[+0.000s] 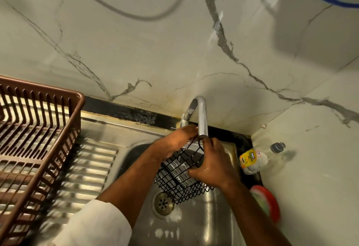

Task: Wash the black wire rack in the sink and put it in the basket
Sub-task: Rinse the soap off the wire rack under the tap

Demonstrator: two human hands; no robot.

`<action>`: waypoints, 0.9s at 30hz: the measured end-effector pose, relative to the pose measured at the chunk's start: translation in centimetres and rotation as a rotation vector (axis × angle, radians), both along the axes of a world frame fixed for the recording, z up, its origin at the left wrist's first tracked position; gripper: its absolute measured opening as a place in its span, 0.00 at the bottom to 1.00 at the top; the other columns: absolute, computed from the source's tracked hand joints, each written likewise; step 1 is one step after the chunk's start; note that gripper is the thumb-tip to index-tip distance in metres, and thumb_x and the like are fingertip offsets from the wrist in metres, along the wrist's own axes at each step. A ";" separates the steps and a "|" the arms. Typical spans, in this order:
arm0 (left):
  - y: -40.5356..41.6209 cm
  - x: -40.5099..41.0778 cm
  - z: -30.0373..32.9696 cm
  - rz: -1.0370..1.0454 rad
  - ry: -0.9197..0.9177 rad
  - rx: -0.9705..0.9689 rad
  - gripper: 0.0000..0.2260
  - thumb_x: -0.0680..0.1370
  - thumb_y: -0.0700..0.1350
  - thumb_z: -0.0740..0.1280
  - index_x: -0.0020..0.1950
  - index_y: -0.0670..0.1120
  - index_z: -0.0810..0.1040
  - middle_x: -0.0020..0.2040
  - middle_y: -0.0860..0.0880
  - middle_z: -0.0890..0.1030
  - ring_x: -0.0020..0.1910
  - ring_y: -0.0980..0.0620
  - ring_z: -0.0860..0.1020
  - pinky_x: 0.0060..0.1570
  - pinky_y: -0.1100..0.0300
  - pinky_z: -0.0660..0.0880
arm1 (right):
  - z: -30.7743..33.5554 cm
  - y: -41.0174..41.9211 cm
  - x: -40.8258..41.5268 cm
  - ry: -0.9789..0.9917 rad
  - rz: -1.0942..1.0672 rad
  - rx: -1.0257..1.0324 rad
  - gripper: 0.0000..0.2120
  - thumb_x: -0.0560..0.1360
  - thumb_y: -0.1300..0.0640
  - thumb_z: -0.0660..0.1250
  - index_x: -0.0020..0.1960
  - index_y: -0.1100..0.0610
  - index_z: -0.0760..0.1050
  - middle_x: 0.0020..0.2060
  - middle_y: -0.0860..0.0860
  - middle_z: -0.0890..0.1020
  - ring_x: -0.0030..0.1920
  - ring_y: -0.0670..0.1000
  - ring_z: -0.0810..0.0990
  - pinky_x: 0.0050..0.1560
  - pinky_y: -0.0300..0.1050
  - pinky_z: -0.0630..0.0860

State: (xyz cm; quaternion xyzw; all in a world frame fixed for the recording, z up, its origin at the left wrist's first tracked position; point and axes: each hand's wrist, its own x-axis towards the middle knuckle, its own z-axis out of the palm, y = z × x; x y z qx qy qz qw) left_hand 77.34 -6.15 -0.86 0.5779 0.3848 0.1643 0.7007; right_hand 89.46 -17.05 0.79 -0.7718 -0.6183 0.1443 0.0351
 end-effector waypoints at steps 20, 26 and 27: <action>-1.3 -0.1 1.6 -0.034 0.043 0.064 0.24 0.86 0.61 0.50 0.81 0.57 0.61 0.76 0.49 0.69 0.77 0.47 0.65 0.70 0.51 0.60 | 1.0 -0.2 -0.5 -0.032 -0.053 0.074 0.62 0.61 0.38 0.77 0.81 0.51 0.41 0.67 0.53 0.65 0.68 0.57 0.66 0.65 0.63 0.71; -2.0 -1.2 -0.9 0.029 0.113 -0.070 0.32 0.79 0.73 0.54 0.78 0.57 0.69 0.79 0.46 0.67 0.78 0.42 0.64 0.78 0.39 0.56 | 0.8 -1.0 -0.1 -0.047 -0.037 0.072 0.61 0.63 0.39 0.75 0.81 0.50 0.39 0.69 0.52 0.62 0.69 0.55 0.64 0.69 0.60 0.68; -2.3 -1.4 -1.2 0.032 0.147 -0.106 0.32 0.80 0.71 0.53 0.79 0.56 0.67 0.81 0.45 0.63 0.80 0.41 0.60 0.79 0.41 0.53 | 1.0 -1.1 0.2 -0.039 -0.046 0.078 0.61 0.63 0.39 0.75 0.81 0.50 0.39 0.70 0.52 0.62 0.69 0.55 0.64 0.70 0.60 0.67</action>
